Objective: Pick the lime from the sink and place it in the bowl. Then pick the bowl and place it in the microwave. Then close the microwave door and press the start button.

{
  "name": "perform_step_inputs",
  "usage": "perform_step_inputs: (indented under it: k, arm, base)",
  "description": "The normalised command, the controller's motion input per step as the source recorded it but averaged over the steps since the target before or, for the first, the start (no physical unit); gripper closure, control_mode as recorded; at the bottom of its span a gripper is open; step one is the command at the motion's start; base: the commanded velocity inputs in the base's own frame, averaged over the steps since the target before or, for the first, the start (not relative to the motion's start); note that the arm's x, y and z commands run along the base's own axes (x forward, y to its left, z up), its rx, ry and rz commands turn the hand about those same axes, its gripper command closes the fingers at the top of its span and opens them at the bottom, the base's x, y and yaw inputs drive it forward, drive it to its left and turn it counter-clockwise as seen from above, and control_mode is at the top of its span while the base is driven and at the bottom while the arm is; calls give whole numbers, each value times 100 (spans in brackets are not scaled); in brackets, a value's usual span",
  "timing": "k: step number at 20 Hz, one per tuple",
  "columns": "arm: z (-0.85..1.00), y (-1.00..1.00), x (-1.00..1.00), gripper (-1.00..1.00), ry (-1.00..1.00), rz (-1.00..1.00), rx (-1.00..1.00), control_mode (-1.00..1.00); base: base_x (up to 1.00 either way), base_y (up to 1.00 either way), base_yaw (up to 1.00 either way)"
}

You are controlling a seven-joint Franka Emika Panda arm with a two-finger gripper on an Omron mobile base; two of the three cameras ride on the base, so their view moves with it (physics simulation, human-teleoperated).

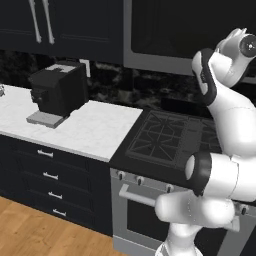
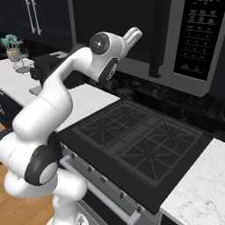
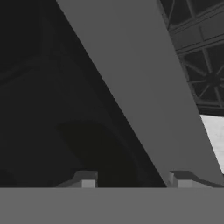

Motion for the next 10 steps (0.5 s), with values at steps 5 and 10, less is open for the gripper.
perform_step_inputs:
  k: [5,10]
  arm:
    - [15,17,-48,-100,-1,0,-10,-100]
    - [27,0,-79,-100,4,0,-11,-100]
  base:
    - [0,0,0]
    - [0,0,0]
